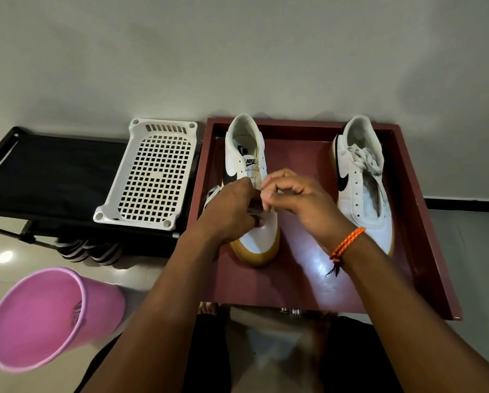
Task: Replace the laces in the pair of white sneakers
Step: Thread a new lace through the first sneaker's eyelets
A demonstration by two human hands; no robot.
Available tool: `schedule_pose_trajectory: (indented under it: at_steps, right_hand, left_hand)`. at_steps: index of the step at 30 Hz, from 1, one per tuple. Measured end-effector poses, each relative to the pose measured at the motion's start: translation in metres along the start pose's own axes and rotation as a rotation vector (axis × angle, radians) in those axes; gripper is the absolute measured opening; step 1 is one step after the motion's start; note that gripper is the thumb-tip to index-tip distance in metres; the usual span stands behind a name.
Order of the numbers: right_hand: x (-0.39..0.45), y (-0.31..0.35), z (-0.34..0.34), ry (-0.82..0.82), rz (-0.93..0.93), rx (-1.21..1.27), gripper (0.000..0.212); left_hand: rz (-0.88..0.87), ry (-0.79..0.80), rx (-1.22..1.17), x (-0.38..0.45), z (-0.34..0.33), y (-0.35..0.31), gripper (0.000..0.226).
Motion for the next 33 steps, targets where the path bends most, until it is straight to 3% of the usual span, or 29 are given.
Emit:
schedule_pose_trajectory:
  at_steps: [5, 8, 10, 11, 13, 15, 16, 18, 20, 22, 24, 29, 33]
  right_hand:
    - [-0.009, 0.029, -0.003, 0.182, 0.048, 0.667, 0.022]
    - [-0.014, 0.040, -0.002, 0.283, 0.047, 1.097, 0.019]
    - [-0.014, 0.046, 0.007, 0.248, 0.054, 1.314, 0.027]
    - [-0.012, 0.045, 0.013, 0.145, 0.031, 1.294, 0.032]
    - [-0.008, 0.026, 0.031, -0.208, -0.062, 0.903, 0.037]
    - [-0.007, 0.005, 0.047, -0.487, -0.103, 0.089, 0.024]
    - [-0.005, -0.004, 0.045, -0.501, -0.119, -0.241, 0.016]
    - [-0.005, -0.020, 0.027, -0.332, -0.200, -0.578, 0.017]
    - [-0.006, -0.031, 0.009, -0.159, -0.234, -0.770, 0.028]
    - [-0.005, -0.030, 0.002, -0.097, -0.166, -0.828, 0.023]
    - [-0.001, -0.026, 0.002, -0.046, -0.101, -0.671, 0.024]
    - [-0.007, 0.018, 0.001, 0.030, -0.040, 0.273, 0.021]
    - [-0.018, 0.051, 0.000, 0.315, 0.006, 0.934, 0.025]
  left_hand:
    - [-0.011, -0.062, 0.088, 0.003, -0.003, 0.006, 0.042]
    - [-0.014, -0.057, 0.181, 0.003, -0.001, 0.002, 0.034]
    - [-0.019, -0.034, 0.244, 0.003, -0.001, 0.000, 0.025]
    - [-0.011, -0.025, 0.257, 0.002, -0.001, 0.001, 0.024]
    - [0.013, -0.013, 0.257, 0.002, -0.002, 0.002, 0.026]
    - [0.021, -0.006, 0.252, 0.002, -0.002, 0.001, 0.029]
    - [0.021, -0.008, 0.249, 0.002, -0.002, 0.000, 0.030]
    - [0.017, -0.027, 0.254, 0.002, -0.001, -0.002, 0.032]
    - [0.010, -0.042, 0.263, 0.002, -0.002, -0.001, 0.032]
    - [-0.002, -0.049, 0.254, 0.002, -0.002, 0.001, 0.031]
    - [-0.023, -0.075, 0.225, 0.002, -0.003, 0.002, 0.027]
    - [-0.018, -0.072, 0.220, 0.004, -0.003, 0.004, 0.033]
    - [-0.043, -0.054, 0.215, 0.004, -0.003, 0.004, 0.031]
Point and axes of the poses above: each hand's wrist, its own x-axis towards the middle knuckle, its own z-axis out of the back of the hand, y = z × x, the point moved 4 cm from there along x, towards the middle knuckle, and after that the axes turned 10 degrees about x, right-handed, at the moved point
